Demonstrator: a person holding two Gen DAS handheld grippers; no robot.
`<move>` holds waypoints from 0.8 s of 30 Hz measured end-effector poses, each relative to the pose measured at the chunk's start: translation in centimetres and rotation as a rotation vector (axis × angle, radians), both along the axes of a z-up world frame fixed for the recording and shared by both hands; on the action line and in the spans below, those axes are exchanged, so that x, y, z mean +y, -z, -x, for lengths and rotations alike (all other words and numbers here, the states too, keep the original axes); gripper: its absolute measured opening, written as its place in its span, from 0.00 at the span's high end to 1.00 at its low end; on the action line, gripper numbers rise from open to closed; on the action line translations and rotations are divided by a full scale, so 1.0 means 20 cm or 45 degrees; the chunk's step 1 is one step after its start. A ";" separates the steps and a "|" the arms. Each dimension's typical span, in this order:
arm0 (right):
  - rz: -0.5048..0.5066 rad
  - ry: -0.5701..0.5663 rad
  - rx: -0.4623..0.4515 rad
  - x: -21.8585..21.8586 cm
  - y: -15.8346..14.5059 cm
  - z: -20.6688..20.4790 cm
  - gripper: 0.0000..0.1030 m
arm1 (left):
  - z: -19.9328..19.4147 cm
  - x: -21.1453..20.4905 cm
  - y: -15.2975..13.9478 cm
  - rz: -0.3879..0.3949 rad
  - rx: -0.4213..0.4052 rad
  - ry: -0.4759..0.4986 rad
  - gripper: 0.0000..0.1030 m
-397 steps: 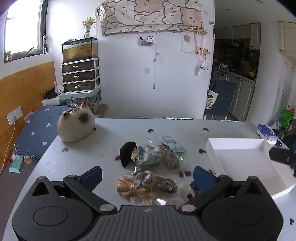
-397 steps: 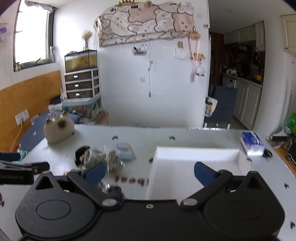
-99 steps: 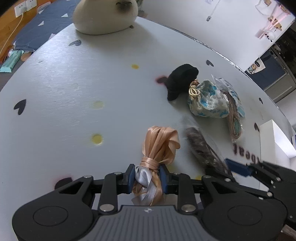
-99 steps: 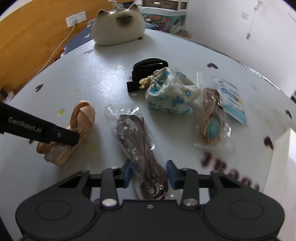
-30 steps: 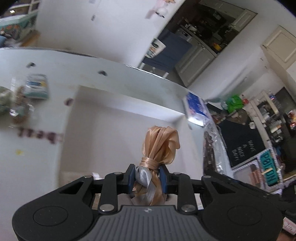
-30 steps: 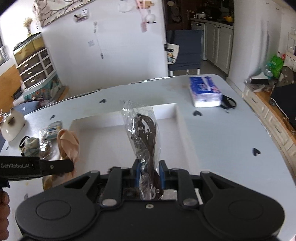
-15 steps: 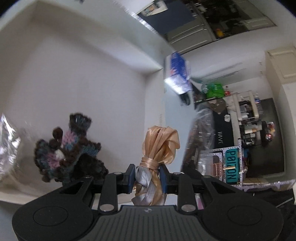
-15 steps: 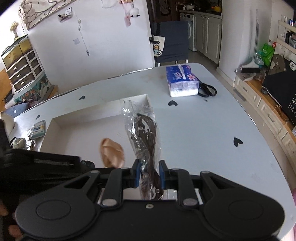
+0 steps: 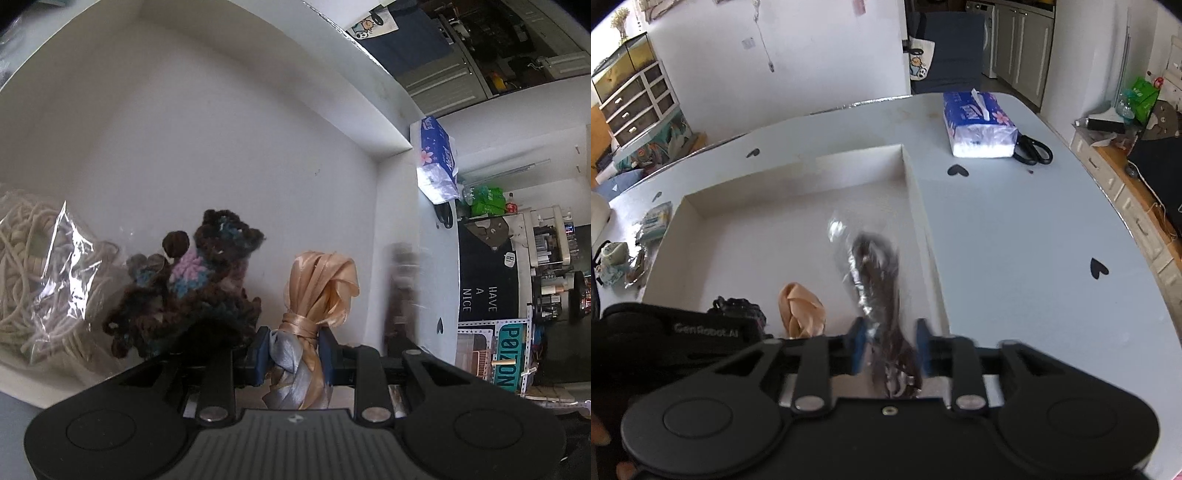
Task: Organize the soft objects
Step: 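Carry the ribbon bow and dark cord bag over the tray and lower them, then open both tools to release the ribbon bow and cord bag in the tray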
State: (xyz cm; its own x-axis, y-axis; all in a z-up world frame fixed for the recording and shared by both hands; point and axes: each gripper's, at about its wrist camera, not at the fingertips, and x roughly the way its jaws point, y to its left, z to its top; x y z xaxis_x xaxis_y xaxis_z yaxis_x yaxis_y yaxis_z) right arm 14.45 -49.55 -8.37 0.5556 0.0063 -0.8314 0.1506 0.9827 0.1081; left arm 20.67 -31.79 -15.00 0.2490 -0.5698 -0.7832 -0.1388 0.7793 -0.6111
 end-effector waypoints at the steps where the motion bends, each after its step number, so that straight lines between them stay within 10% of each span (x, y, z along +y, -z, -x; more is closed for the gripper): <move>1: -0.008 -0.005 0.002 0.00 0.00 0.00 0.56 | 0.00 0.00 0.00 0.001 0.001 0.002 0.71; 12: -0.118 0.040 -0.021 -0.08 -0.07 0.04 0.86 | -0.01 0.02 0.00 0.021 0.017 -0.014 0.66; 24: -0.157 0.028 0.145 -0.06 0.21 -0.12 0.92 | 0.02 0.05 -0.06 0.045 0.011 0.032 0.66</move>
State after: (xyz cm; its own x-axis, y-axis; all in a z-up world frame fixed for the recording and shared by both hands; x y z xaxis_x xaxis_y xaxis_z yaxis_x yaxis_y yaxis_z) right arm 16.86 -50.68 -12.57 0.4588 0.1015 -0.8827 0.1899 0.9593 0.2090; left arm 20.34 -30.75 -13.81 0.2276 -0.6031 -0.7645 -0.1251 0.7605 -0.6372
